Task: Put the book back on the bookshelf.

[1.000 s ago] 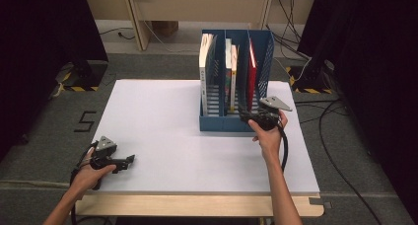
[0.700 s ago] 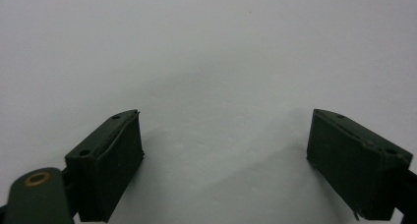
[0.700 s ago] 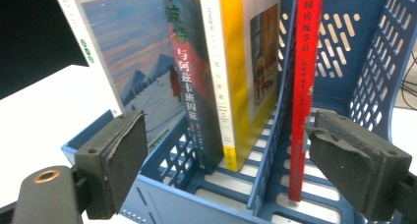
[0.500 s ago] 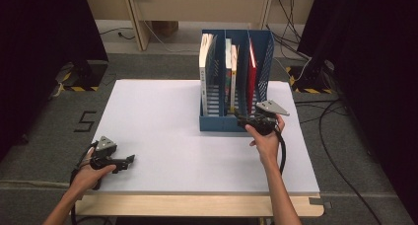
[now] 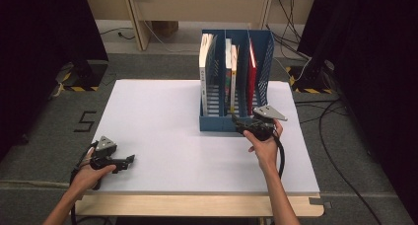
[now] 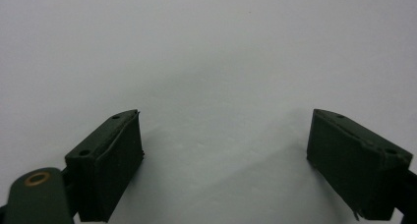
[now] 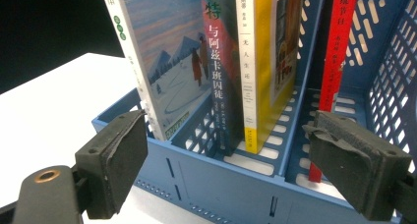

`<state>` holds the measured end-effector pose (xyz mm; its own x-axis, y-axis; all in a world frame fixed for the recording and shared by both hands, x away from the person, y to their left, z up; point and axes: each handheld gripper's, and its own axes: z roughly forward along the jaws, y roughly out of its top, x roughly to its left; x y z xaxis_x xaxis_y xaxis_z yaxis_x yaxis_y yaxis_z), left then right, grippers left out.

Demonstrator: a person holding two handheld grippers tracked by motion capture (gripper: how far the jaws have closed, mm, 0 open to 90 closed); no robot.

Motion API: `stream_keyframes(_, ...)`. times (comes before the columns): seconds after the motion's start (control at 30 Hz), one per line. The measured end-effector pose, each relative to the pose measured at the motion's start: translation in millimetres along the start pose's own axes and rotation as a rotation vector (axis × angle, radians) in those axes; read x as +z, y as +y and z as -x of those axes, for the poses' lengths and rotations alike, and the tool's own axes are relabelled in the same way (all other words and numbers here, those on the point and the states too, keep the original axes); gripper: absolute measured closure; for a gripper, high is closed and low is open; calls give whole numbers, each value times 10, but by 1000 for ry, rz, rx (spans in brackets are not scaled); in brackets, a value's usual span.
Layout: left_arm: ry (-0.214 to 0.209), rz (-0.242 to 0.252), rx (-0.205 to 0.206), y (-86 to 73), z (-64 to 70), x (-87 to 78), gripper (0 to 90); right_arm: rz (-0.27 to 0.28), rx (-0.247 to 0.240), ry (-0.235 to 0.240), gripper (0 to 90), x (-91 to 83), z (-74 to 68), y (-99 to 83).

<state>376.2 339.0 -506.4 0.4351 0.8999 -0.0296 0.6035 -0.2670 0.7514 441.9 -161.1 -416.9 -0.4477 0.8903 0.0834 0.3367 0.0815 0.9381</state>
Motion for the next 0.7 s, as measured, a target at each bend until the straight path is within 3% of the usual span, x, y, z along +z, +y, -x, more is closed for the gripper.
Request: stream_keyframes(0.7, 0, 0, 0, 0, -1, 0, 126, -22, -18, 29, 158, -85, -92, -122)
